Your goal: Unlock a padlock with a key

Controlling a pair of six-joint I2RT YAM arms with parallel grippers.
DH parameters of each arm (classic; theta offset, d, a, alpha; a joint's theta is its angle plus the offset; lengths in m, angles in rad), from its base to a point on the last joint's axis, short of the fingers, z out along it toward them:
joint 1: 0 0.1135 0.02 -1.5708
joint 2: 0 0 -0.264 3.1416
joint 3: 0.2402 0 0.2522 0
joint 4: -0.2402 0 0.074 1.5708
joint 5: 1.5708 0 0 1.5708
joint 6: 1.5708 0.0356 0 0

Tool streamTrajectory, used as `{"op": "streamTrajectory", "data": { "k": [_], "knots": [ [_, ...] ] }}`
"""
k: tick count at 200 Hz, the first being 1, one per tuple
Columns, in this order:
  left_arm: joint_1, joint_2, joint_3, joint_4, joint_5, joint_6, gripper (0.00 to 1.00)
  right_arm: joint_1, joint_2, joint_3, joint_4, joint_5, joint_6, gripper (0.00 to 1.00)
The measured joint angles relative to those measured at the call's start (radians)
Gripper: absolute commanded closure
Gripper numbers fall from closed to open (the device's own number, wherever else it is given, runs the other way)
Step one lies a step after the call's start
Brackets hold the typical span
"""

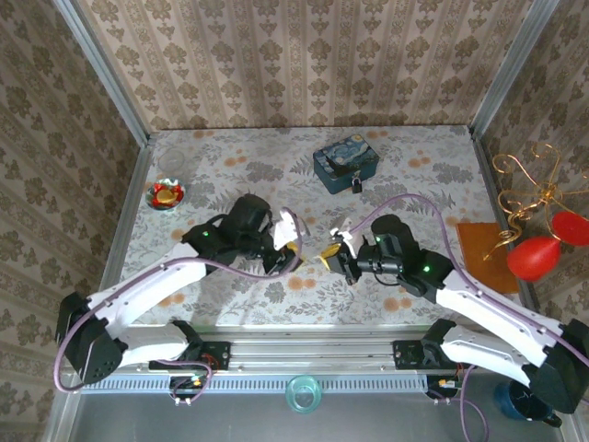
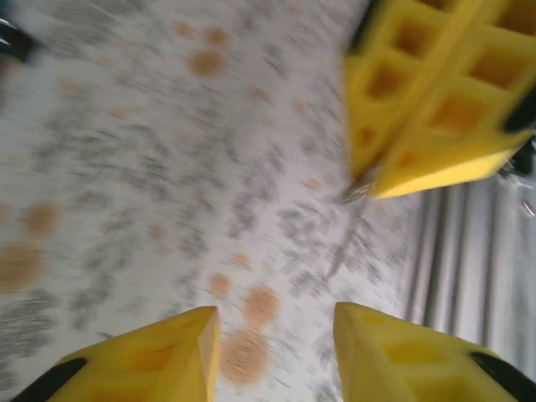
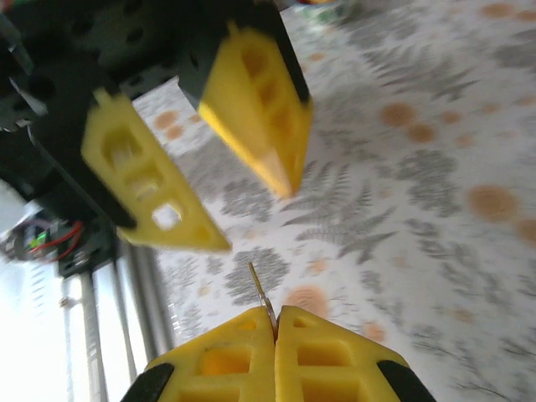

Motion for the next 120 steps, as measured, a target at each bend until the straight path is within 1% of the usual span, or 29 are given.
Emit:
{"op": "streamTrajectory", "data": {
  "k": [10,23,42,50,61,81,99,120],
  "knots": [
    [0.024,-0.024,-0.013,0.050,-0.035,-0.047,0.47,0.000,-0.037,0.013,-0.016,0.066,0.011,1.00],
    [0.055,-0.034,-0.025,0.121,-0.069,-0.122,0.44,0.000,-0.087,0.035,-0.031,0.166,0.031,1.00],
    [0.079,0.002,-0.023,0.214,-0.109,-0.223,0.43,0.000,-0.159,0.068,-0.057,0.319,0.064,1.00],
    [0.081,0.036,-0.016,0.249,-0.119,-0.265,0.45,0.000,-0.186,0.085,-0.074,0.376,0.079,1.00],
    [0.080,0.108,0.006,0.286,-0.128,-0.329,0.46,0.000,-0.220,0.113,-0.099,0.448,0.095,1.00],
    [0.066,0.278,0.084,0.341,-0.148,-0.441,0.47,0.000,-0.261,0.174,-0.145,0.535,0.125,1.00],
    [0.044,0.440,0.175,0.377,-0.174,-0.533,0.46,0.000,-0.285,0.225,-0.184,0.588,0.150,1.00],
    [0.020,0.590,0.275,0.409,-0.195,-0.622,0.46,0.000,-0.319,0.270,-0.233,0.631,0.172,1.00]
  ]
}}
